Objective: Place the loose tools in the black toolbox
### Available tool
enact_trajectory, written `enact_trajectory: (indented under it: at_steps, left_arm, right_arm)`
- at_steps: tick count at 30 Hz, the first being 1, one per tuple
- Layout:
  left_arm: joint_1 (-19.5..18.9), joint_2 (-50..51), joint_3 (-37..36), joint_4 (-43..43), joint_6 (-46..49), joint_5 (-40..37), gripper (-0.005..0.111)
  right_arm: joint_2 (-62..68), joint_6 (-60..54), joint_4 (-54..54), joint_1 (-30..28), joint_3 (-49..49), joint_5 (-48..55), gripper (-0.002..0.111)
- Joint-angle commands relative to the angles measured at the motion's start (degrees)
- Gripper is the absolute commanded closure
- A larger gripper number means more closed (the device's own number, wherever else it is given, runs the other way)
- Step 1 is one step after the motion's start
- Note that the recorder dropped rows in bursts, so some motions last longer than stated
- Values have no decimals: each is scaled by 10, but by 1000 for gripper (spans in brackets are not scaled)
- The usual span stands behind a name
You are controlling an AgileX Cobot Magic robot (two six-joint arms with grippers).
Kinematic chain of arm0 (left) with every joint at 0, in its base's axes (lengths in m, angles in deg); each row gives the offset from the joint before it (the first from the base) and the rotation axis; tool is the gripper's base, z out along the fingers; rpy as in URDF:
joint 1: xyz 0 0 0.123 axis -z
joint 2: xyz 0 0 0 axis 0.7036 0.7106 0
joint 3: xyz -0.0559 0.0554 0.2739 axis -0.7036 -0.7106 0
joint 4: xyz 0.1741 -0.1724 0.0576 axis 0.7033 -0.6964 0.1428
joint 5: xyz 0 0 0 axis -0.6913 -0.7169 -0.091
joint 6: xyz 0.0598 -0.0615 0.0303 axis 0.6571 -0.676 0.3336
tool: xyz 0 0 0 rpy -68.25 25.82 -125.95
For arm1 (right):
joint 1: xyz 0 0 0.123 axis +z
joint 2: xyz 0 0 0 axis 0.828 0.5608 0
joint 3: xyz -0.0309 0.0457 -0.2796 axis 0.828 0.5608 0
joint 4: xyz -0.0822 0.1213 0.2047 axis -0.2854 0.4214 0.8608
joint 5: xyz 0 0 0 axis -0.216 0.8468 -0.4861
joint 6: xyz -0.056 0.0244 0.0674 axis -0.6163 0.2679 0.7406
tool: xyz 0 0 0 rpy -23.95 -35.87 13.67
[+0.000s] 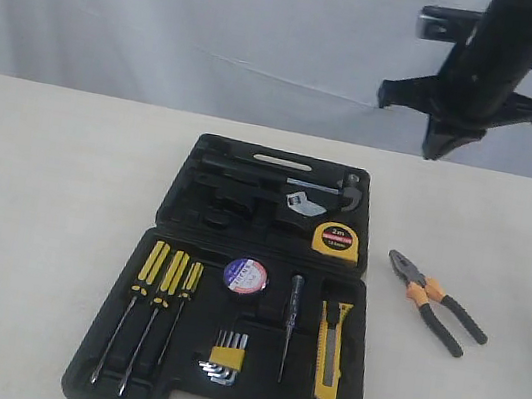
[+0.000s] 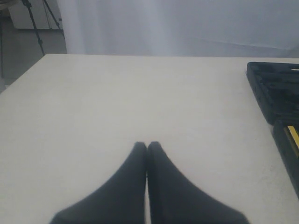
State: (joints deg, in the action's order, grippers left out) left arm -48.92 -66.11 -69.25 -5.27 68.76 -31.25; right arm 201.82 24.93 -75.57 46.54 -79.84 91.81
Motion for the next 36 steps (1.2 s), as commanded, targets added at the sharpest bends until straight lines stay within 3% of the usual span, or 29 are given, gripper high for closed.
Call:
enact_trajectory:
  at_steps: [1,7,36]
  left_arm:
    - [3,-1,-1,0,-3,3,107]
    - [3,-1,-1,0,-3,3,107]
    - [3,-1,-1,0,-3,3,107]
  right_arm:
    - [-72,-2,-22,-41,109,3,109]
    - [-88,-24,6,-42,247,-83,109]
    - [90,-69,44,-8,249,-261,109]
